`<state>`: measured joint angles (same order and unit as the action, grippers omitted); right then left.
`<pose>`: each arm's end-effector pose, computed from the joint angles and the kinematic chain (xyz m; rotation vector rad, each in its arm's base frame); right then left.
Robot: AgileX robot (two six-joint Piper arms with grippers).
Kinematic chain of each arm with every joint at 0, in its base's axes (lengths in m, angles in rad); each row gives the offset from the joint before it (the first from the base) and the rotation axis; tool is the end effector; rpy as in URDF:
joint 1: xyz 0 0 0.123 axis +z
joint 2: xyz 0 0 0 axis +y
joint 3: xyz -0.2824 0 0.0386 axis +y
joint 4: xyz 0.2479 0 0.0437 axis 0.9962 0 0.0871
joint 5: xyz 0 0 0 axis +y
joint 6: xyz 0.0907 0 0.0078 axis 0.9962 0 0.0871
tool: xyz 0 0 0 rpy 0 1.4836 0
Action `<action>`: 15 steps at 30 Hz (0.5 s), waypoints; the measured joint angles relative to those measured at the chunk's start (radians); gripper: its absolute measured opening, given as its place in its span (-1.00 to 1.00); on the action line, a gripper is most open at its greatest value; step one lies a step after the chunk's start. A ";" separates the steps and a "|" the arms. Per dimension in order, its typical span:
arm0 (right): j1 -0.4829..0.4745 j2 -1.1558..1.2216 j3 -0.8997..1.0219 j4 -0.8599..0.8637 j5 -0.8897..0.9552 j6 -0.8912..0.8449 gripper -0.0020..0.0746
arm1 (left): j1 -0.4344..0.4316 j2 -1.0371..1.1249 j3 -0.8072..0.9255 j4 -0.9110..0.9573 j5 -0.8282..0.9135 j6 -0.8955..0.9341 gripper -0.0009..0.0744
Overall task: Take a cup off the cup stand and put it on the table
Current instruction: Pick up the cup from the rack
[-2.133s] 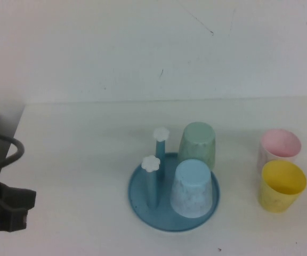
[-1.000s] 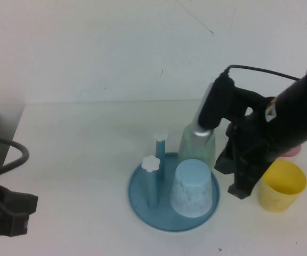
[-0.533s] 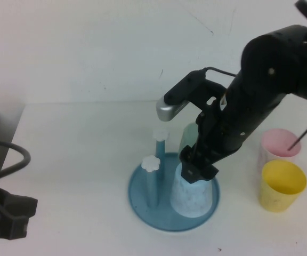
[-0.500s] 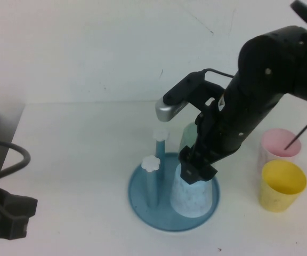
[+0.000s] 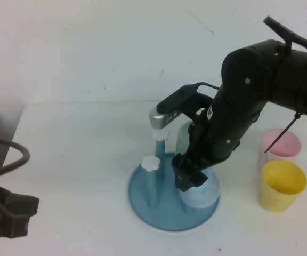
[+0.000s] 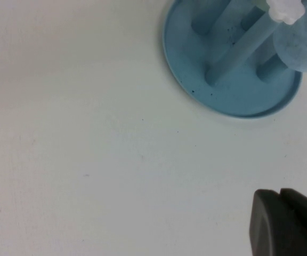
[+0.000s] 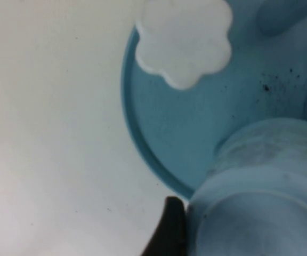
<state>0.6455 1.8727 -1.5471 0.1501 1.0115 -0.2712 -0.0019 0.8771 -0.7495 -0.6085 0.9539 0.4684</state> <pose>0.3114 0.2489 0.2577 -1.1805 2.5823 0.2812 0.1505 -0.0428 0.3136 0.3116 2.3862 -0.5577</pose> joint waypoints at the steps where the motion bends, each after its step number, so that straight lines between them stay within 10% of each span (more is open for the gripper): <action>1: 0.000 0.000 0.000 0.000 -0.001 0.000 0.75 | 0.000 0.000 0.000 0.000 0.000 0.000 -0.98; 15: 0.000 0.000 0.000 0.070 0.010 -0.059 0.66 | 0.000 0.000 0.000 -0.002 -0.015 0.000 -0.98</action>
<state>0.6455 1.8727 -1.5471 0.2203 1.0217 -0.3298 -0.0019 0.8771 -0.7495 -0.6101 0.9393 0.4684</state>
